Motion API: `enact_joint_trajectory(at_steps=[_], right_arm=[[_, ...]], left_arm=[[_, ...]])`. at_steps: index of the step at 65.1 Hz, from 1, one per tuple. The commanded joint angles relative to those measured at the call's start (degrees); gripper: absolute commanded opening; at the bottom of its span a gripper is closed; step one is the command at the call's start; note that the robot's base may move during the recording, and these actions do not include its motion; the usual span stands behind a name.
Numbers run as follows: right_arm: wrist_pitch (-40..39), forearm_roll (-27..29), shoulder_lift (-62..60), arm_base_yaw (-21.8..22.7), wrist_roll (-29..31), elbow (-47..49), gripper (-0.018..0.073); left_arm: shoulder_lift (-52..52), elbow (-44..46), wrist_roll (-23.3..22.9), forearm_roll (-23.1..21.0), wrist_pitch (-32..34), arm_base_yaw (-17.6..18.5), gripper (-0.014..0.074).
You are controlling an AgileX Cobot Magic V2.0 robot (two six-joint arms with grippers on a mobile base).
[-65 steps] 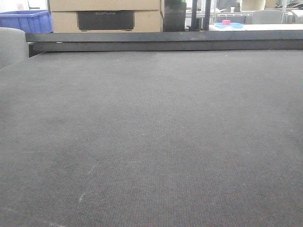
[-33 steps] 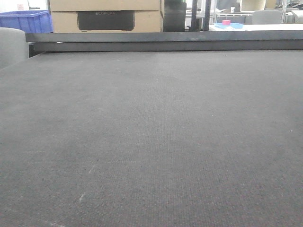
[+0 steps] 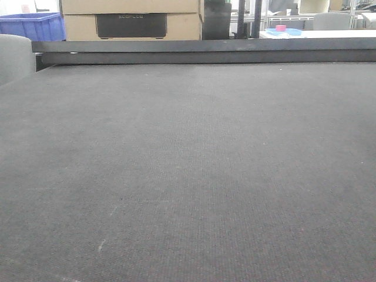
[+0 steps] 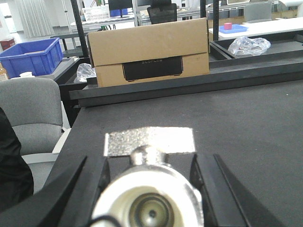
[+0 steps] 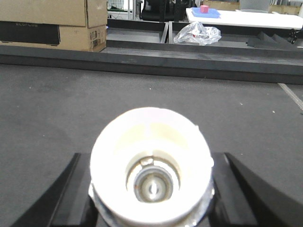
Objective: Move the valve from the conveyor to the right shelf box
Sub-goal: 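Lift both held valves up off the conveyor surface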
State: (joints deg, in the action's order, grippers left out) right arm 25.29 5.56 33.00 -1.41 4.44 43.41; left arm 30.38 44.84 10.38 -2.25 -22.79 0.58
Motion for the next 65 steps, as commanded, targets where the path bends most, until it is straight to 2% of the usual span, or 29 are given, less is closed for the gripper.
enact_joint_trajectory(at_steps=[1, 65], right_arm=[[-4.17, -0.26, -0.53, 0.06, 0.07, 1.12, -0.0154], [-4.17, -0.26, -0.53, 0.06, 0.07, 1.12, -0.0154]], left_arm=[[-0.4, 0.38, -0.49, -0.16, 2.79, 0.21, -0.0111], [-0.4, 0.38, -0.49, -0.16, 2.79, 0.21, -0.0111]])
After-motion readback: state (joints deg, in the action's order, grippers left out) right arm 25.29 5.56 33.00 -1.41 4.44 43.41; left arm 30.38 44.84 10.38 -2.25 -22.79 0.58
